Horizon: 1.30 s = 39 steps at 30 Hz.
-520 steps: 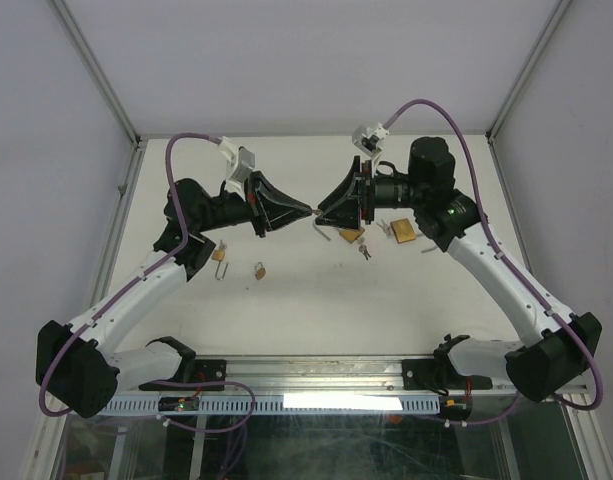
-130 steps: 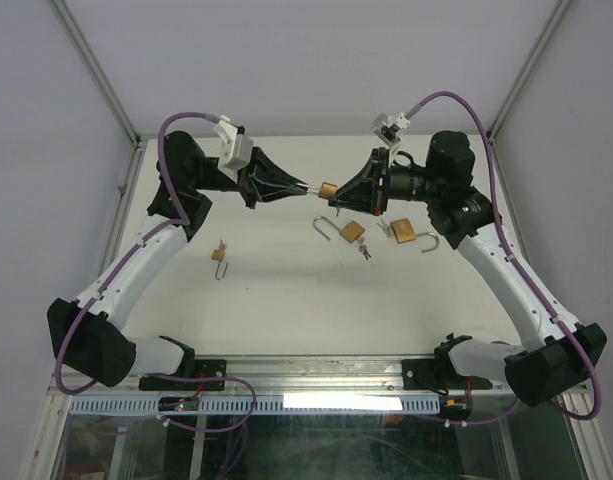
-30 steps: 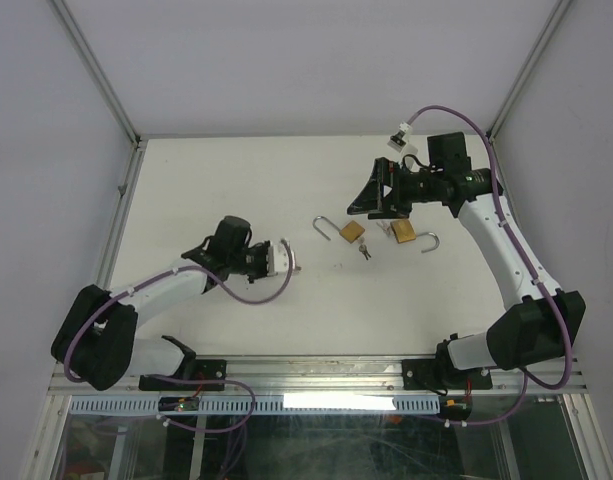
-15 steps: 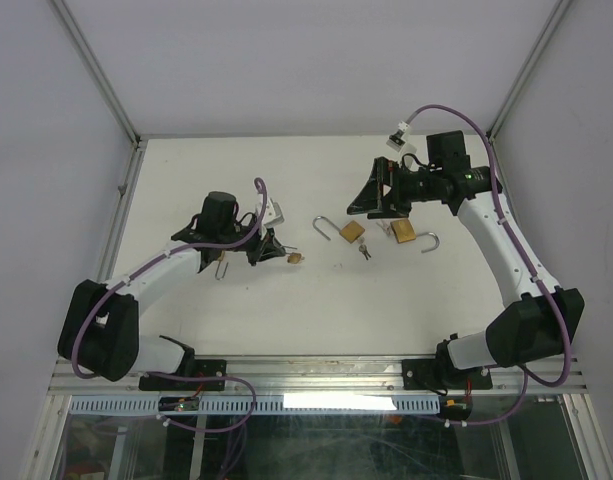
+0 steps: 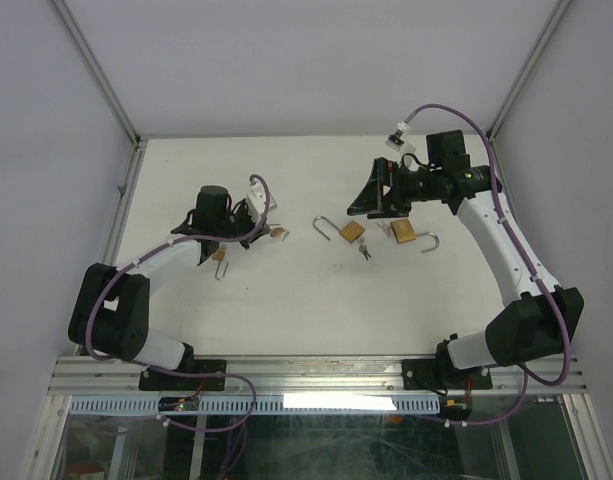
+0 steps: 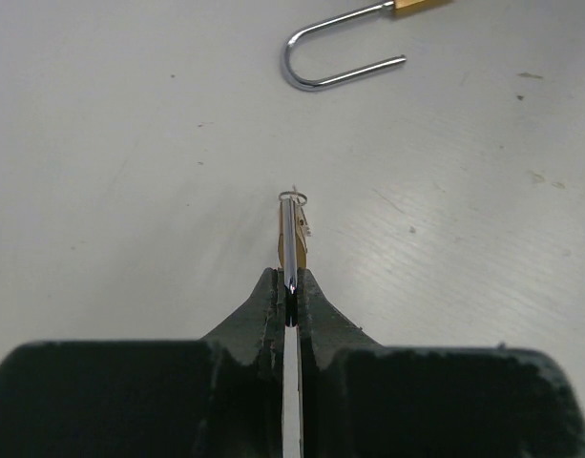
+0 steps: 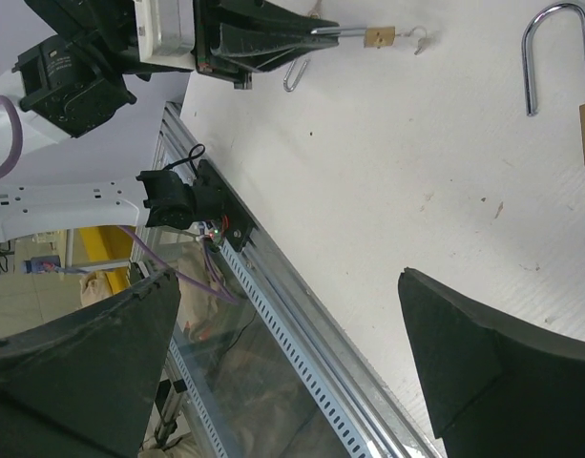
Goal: Unlock with the key
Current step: Place the lock at the center of the board.
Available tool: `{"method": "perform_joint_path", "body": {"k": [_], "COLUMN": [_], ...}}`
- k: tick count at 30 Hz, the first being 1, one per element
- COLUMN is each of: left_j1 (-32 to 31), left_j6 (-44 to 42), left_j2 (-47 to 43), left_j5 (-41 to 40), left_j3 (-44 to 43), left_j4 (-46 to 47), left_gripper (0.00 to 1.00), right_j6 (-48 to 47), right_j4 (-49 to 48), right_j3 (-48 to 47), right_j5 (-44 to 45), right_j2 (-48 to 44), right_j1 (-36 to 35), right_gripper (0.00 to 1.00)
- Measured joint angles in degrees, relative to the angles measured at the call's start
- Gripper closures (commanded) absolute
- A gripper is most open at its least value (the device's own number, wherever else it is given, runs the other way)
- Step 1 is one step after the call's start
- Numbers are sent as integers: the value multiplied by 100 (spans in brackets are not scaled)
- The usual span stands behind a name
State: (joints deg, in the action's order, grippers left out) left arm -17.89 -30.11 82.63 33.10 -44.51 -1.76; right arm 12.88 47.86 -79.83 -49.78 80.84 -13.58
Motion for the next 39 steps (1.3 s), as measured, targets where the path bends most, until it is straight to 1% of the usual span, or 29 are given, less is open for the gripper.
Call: {"method": "perform_joint_path", "body": {"k": [8, 10, 14, 18, 21, 24, 30, 33, 37, 39], "left_j1": [0, 0, 37, 72, 57, -127, -951, -1226, -1362, -1399], "left_j6": [-601, -892, -1462, -2061, -2540, -2911, -3226, -3405, -3718, -3847], "left_j2": [341, 452, 713, 922, 966, 990, 1086, 1060, 933, 855], "left_j5": [-1001, -1384, -1834, -2068, -2092, -2124, -2162, -2175, -2214, -2216], "left_j3": [-4, -24, -190, -378, -326, -42, 737, 973, 1340, 1504], "left_j4": [852, 1165, 1563, 1884, 2076, 2253, 2245, 2498, 2763, 2758], "left_gripper": [100, 100, 100, 100, 100, 100, 100, 100, 86, 75], "right_j6": [-103, -105, -109, -122, -127, -127, -125, -125, -125, -125], "right_j4": [87, 96, 96, 96, 94, 92, 94, 94, 94, 96], "right_j3": [0, 0, 0, 2, 4, 26, 46, 46, 46, 46], "right_j5": [-22, -37, -48, -55, -59, -61, -61, -63, -61, -61], "right_j2": [-11, -11, -11, -11, -20, -63, -96, -96, -96, -96], "right_j1": [0, -2, -2, -2, 0, 0, 0, -2, -2, 0], "right_gripper": [0, 0, 0, 0, 0, 0, 0, 0, 0, 0]}}
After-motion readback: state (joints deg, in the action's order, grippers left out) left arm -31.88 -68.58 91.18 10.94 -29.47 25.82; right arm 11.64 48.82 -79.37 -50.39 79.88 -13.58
